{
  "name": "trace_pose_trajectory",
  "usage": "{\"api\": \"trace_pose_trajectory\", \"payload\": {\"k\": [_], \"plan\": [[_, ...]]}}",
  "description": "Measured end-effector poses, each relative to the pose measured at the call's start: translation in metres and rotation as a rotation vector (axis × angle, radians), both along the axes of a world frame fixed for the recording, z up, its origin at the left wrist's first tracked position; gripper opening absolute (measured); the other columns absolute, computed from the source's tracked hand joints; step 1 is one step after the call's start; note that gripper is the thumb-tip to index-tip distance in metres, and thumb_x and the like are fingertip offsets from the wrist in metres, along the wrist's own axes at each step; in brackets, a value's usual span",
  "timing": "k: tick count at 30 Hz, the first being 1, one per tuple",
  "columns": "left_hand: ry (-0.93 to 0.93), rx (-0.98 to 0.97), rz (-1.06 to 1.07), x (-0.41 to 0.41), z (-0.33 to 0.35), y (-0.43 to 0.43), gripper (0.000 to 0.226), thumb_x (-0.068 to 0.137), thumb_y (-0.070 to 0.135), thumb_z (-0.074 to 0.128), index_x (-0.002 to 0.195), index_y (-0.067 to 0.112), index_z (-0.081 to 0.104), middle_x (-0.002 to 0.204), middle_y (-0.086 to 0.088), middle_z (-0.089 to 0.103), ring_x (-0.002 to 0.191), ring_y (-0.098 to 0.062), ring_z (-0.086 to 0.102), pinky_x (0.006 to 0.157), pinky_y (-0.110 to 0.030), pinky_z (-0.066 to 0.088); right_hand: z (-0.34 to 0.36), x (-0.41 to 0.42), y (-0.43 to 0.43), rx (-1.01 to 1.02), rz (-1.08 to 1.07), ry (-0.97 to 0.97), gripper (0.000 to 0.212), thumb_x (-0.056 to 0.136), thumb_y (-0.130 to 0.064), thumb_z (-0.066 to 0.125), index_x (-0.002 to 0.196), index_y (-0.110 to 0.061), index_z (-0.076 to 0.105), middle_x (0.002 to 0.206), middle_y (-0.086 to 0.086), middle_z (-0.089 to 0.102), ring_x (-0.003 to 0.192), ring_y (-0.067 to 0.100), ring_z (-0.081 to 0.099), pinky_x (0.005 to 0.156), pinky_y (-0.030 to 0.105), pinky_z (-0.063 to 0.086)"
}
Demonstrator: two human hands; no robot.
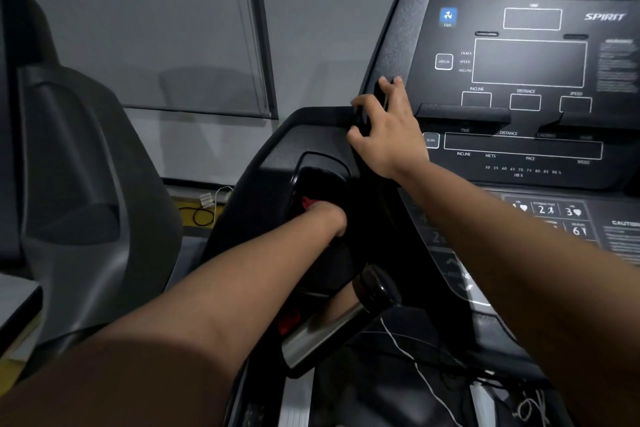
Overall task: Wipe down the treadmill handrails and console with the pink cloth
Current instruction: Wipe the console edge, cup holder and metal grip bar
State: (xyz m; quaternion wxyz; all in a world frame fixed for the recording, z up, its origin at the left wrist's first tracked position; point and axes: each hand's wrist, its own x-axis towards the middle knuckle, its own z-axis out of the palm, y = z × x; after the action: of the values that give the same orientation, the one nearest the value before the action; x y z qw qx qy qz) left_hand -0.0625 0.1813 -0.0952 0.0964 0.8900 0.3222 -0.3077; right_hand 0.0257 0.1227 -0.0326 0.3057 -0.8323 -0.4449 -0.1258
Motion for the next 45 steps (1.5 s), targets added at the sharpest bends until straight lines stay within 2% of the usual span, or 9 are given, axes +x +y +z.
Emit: {"api": "trace_pose_trajectory", "payload": {"k": [7,10,18,23,27,30,32,35,45], "plan": [[-0.142,-0.089,-0.026,-0.021,0.0,0.007,0.022,0.09,-0.004,0.043,0.097,-0.014,0.062,0.105,-0.026,0.06,0.069,-0.029,0.051,0.048,-0.02,0.043,0.002,-0.003,0.002,-0.011,-0.026,-0.012,0.041,0.086,-0.032,0.053,0.126,-0.022,0.051,0.156,0.013,0.017,0.147,0.026,0.0,0.115,0.036,0.016],[-0.214,-0.098,0.038,-0.027,-0.002,0.01,0.044,0.094,0.001,0.044,0.138,-0.005,0.042,0.137,-0.021,0.048,0.088,-0.026,0.055,0.028,-0.009,0.03,0.002,-0.003,0.002,-0.007,-0.025,-0.008,0.041,0.086,-0.032,0.053,0.126,-0.023,0.051,0.156,0.013,0.017,0.147,0.026,0.0,0.115,0.037,0.017],[-0.093,-0.196,-0.005,-0.04,0.011,0.007,0.035,0.099,0.01,0.043,0.13,-0.001,0.053,0.118,-0.012,0.057,0.087,-0.019,0.047,0.054,-0.022,0.04,0.003,-0.002,0.0,-0.01,0.004,0.029,0.041,0.087,-0.032,0.053,0.127,-0.024,0.05,0.156,0.013,0.016,0.147,0.025,-0.002,0.116,0.039,0.018],[0.213,0.21,-0.327,-0.035,0.013,-0.006,0.036,0.098,0.014,0.043,0.132,0.004,0.051,0.131,-0.008,0.05,0.125,-0.031,0.044,0.104,-0.04,0.033,0.002,-0.001,-0.003,-0.022,0.009,0.036,0.043,0.088,-0.033,0.052,0.13,-0.026,0.048,0.157,0.01,0.014,0.147,0.022,-0.004,0.113,0.04,0.023],[-0.013,0.165,0.084,-0.031,0.019,-0.022,0.053,0.1,0.023,0.039,0.147,0.008,0.024,0.141,-0.012,0.038,0.134,-0.03,0.035,0.073,-0.036,0.033,0.002,-0.003,-0.006,-0.014,0.011,0.05,0.044,0.088,-0.034,0.053,0.131,-0.026,0.048,0.157,0.008,0.013,0.147,0.019,-0.002,0.109,0.04,0.029],[-0.163,0.122,0.202,-0.037,0.019,-0.028,0.062,0.098,0.024,0.04,0.15,0.01,0.01,0.148,-0.017,0.031,0.076,-0.02,0.04,0.049,-0.031,0.009,0.002,-0.005,-0.007,-0.014,0.018,0.042,0.044,0.089,-0.033,0.053,0.132,-0.025,0.048,0.157,0.009,0.013,0.147,0.02,-0.004,0.109,0.041,0.029],[0.028,0.275,0.121,-0.032,0.018,-0.02,0.045,0.099,0.023,0.038,0.134,-0.006,0.036,0.124,-0.014,0.048,0.064,-0.017,0.024,0.059,-0.023,0.026,0.002,-0.005,-0.008,-0.015,0.019,0.032,0.044,0.089,-0.033,0.053,0.133,-0.024,0.048,0.157,0.009,0.014,0.147,0.02,-0.004,0.108,0.04,0.03],[0.585,0.671,-0.335,-0.018,-0.007,-0.004,0.028,0.1,0.024,0.038,0.079,0.009,0.048,0.089,-0.006,0.047,0.102,-0.015,0.042,0.086,-0.025,0.028,0.003,-0.004,-0.007,-0.023,0.018,0.04,0.044,0.09,-0.033,0.053,0.132,-0.025,0.048,0.158,0.008,0.013,0.147,0.019,-0.006,0.108,0.041,0.03],[0.775,0.862,-0.712,-0.015,-0.03,0.014,0.028,0.098,0.03,0.038,0.095,0.012,0.059,0.114,-0.004,0.056,0.13,-0.019,0.041,0.104,-0.032,0.029,0.004,-0.001,-0.005,-0.01,0.012,0.053,0.042,0.088,-0.033,0.054,0.129,-0.026,0.048,0.157,0.007,0.014,0.147,0.018,-0.007,0.106,0.042,0.033]]}}
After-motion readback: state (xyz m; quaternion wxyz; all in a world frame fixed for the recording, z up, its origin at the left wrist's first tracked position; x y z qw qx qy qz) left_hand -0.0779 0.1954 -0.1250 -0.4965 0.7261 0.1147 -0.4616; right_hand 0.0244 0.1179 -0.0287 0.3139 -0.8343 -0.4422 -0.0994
